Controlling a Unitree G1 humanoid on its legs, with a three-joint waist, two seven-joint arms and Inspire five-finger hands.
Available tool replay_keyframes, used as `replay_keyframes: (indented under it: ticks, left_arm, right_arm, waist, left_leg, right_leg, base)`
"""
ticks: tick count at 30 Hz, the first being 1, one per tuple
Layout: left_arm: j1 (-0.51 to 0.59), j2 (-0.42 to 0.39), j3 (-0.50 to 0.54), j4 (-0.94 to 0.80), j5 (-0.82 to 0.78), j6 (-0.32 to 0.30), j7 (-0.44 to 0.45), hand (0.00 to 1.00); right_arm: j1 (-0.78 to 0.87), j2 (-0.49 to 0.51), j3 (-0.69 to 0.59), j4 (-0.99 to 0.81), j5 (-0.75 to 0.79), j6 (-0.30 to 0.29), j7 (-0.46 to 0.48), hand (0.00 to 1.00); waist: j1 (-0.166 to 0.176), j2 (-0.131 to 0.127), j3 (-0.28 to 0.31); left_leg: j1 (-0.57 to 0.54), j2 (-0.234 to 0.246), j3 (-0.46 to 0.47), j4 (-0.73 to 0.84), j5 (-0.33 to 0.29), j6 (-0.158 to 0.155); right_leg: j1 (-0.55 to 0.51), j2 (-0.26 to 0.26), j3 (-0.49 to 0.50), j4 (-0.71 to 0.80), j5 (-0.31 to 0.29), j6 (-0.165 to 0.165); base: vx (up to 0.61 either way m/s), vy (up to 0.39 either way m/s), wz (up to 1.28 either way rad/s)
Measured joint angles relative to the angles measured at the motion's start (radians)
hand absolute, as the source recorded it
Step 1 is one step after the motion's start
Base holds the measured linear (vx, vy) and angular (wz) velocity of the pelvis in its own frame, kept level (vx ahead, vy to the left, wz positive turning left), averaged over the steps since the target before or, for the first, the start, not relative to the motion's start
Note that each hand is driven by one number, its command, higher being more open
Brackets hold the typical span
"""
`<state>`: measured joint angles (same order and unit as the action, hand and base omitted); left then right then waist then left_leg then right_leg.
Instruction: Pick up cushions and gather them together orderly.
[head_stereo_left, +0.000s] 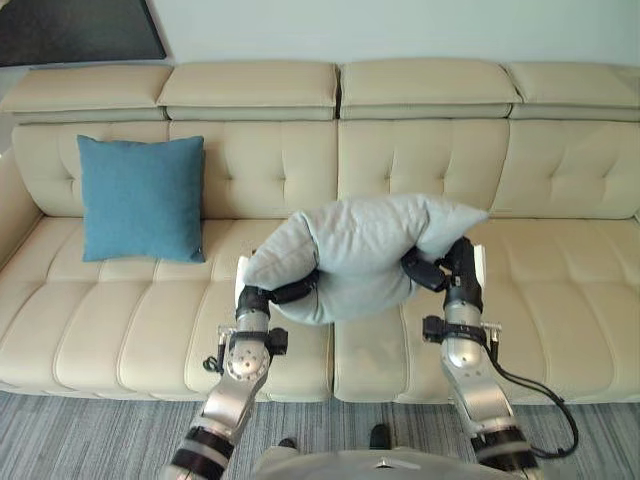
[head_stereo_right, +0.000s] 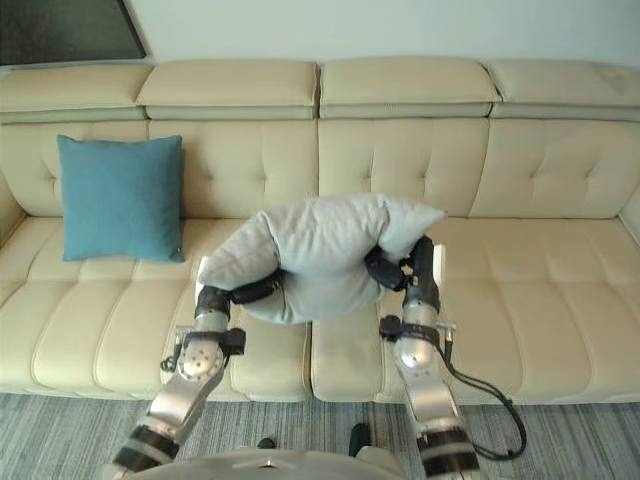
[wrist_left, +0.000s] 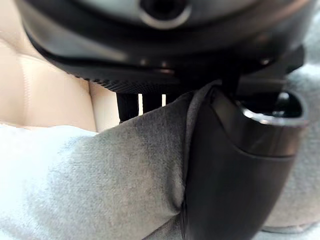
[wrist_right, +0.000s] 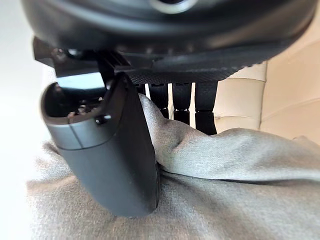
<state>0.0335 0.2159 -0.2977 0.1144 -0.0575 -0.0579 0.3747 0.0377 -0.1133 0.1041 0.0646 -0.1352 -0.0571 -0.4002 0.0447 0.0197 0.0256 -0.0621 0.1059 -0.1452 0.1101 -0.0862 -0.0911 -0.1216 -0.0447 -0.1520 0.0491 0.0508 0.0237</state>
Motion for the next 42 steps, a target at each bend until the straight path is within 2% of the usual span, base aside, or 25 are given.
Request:
replay_keyframes:
  ticks: [2,6,7,8,11,13,15,16,20,21,26,27,28,29,34,38,42]
  left_arm:
    - [-0.076,0.016,0.001,0.0,0.013,0.0,0.038,0.0]
    - [-0.283,0.032,0.011,0.021,0.031,0.006,0.115,0.0]
    - [-0.307,0.032,0.011,0.029,0.031,0.006,0.125,0.0]
    - [-0.385,0.033,0.014,0.055,0.032,0.008,0.154,0.0]
    - [-0.504,0.038,0.016,0.094,0.041,0.017,0.211,0.0]
    - [-0.609,0.054,0.02,0.146,0.052,0.018,0.24,0.0]
    - [-0.674,0.059,0.026,0.181,0.052,0.023,0.247,0.0]
    - [-0.757,0.067,0.032,0.228,0.053,0.025,0.25,0.0]
    - [-0.903,0.084,0.034,0.328,0.054,0.025,0.25,0.0]
    - [-0.957,0.088,0.035,0.375,0.054,0.025,0.249,0.0]
    - [-1.048,0.088,0.051,0.459,0.045,0.025,0.231,0.0]
    - [-1.049,0.081,0.065,0.466,0.03,0.025,0.229,0.0]
    - [-1.049,0.07,0.079,0.47,0.023,0.025,0.228,0.0]
    - [-1.049,0.051,0.109,0.474,0.015,0.025,0.228,1.0]
    - [-1.05,0.015,0.173,0.474,-0.024,0.016,0.236,1.0]
    - [-1.052,-0.006,0.228,0.461,-0.055,0.001,0.255,1.0]
    - [-1.116,0.023,0.244,0.461,-0.072,0.0,0.256,1.0]
  right_arm:
    - [-0.098,0.0,0.004,0.034,0.0,0.0,-0.035,0.0]
    - [-0.266,0.001,0.003,0.046,0.0,0.0,-0.118,0.0]
    - [-0.281,0.001,0.003,0.046,0.0,0.0,-0.129,0.0]
    - [-0.331,0.003,0.003,0.048,0.0,0.0,-0.16,0.0]
    - [-0.407,0.01,0.003,0.061,0.001,0.0,-0.212,0.0]
    - [-0.477,0.018,-0.004,0.093,0.016,0.0,-0.244,0.0]
    - [-0.515,0.018,-0.006,0.117,0.021,0.0,-0.261,0.0]
    - [-0.567,0.019,-0.021,0.143,0.023,0.0,-0.27,0.0]
    - [-0.676,0.022,-0.055,0.205,0.059,0.0,-0.288,0.0]
    - [-0.721,0.025,-0.071,0.24,0.064,0.0,-0.289,0.0]
    - [-0.804,0.029,-0.091,0.309,0.12,0.0,-0.292,0.0]
    - [-0.808,0.029,-0.091,0.31,0.137,0.0,-0.292,1.0]
    - [-0.81,0.029,-0.091,0.31,0.137,0.0,-0.292,1.0]
    - [-0.821,0.029,-0.091,0.31,0.137,-0.001,-0.29,1.0]
    - [-0.849,0.038,-0.109,0.295,0.138,-0.005,-0.285,1.0]
    - [-0.849,0.045,-0.131,0.292,0.14,-0.005,-0.282,1.0]
    - [-0.883,0.034,-0.167,0.294,0.158,-0.004,-0.273,1.0]
  waist:
    - [0.003,-0.011,0.007]
    - [0.01,-0.035,0.068]
    - [0.011,-0.036,0.078]
    - [0.013,-0.035,0.106]
    - [0.019,-0.035,0.115]
    - [0.023,-0.035,0.156]
    - [0.023,-0.037,0.162]
    - [0.021,-0.036,0.195]
    - [0.018,-0.038,0.235]
    - [0.017,-0.038,0.264]
    - [0.009,-0.038,0.331]
    - [0.008,-0.038,0.34]
    - [0.008,-0.038,0.341]
    - [0.008,-0.039,0.354]
    - [0.009,-0.045,0.372]
    - [0.01,-0.046,0.373]
    - [0.017,-0.052,0.38]
  left_leg:
    - [-0.036,-0.002,-0.001,0.001,0.014,-0.003]
    - [-0.135,-0.006,-0.007,0.006,0.049,-0.015]
    - [-0.142,-0.006,-0.007,0.007,0.051,-0.016]
    - [-0.171,-0.006,-0.005,0.021,0.054,-0.019]
    - [-0.254,-0.008,0.002,0.049,0.057,-0.024]
    - [-0.275,-0.007,0.015,0.059,0.059,-0.027]
    - [-0.303,-0.007,0.021,0.065,0.061,-0.03]
    - [-0.317,-0.006,0.023,0.066,0.066,-0.032]
    - [-0.374,-0.005,0.023,0.062,0.083,-0.04]
    - [-0.382,-0.005,0.024,0.056,0.09,-0.042]
    - [-0.427,-0.004,0.024,0.052,0.1,-0.046]
    - [-0.435,-0.003,0.024,0.053,0.1,-0.046]
    - [-0.442,-0.003,0.024,0.054,0.1,-0.046]
    - [-0.447,-0.002,0.024,0.057,0.1,-0.046]
    - [-0.469,0.0,0.023,0.085,0.093,-0.055]
    - [-0.489,0.001,0.022,0.106,0.084,-0.049]
    - [-0.508,0.004,0.018,0.107,0.089,-0.049]
  right_leg:
    - [-0.016,0.001,-0.001,-0.04,0.038,-0.002]
    - [-0.115,-0.004,-0.005,-0.029,0.069,-0.011]
    - [-0.124,-0.004,-0.005,-0.025,0.07,-0.011]
    - [-0.161,-0.008,-0.004,0.0,0.07,-0.012]
    - [-0.256,-0.015,0.006,0.042,0.07,-0.012]
    - [-0.29,-0.014,0.019,0.066,0.07,-0.013]
    - [-0.322,-0.014,0.022,0.072,0.072,-0.016]
    - [-0.337,-0.013,0.023,0.072,0.079,-0.022]
    - [-0.396,-0.011,0.024,0.065,0.099,-0.028]
    - [-0.403,-0.01,0.024,0.057,0.108,-0.03]
    - [-0.442,-0.009,0.024,0.042,0.124,-0.031]
    - [-0.45,-0.009,0.023,0.042,0.124,-0.031]
    - [-0.457,-0.01,0.024,0.042,0.125,-0.031]
    - [-0.46,-0.01,0.023,0.042,0.125,-0.03]
    - [-0.46,-0.012,0.016,0.038,0.125,-0.03]
    - [-0.461,-0.009,0.013,0.024,0.133,-0.025]
    - [-0.461,-0.003,0.009,-0.014,0.161,-0.027]
  base:
    - [-0.12,-0.012,0.0]
    - [-0.12,-0.034,0.04]
    - [-0.08,-0.019,-0.02]
    - [-0.1,-0.001,-0.05]
    - [-0.06,0.005,-0.08]
    - [-0.05,-0.001,-0.19]
    - [-0.03,-0.008,-0.12]
    - [-0.01,-0.013,-0.05]
    - [0.0,0.0,0.0]
    - [0.0,0.0,0.0]
    - [0.02,-0.004,0.0]
    - [0.04,-0.005,0.02]
    - [0.05,-0.004,0.03]
    - [0.05,-0.004,0.04]
    - [0.04,0.004,0.06]
    - [0.0,0.003,0.01]
    - [0.0,0.0,0.0]
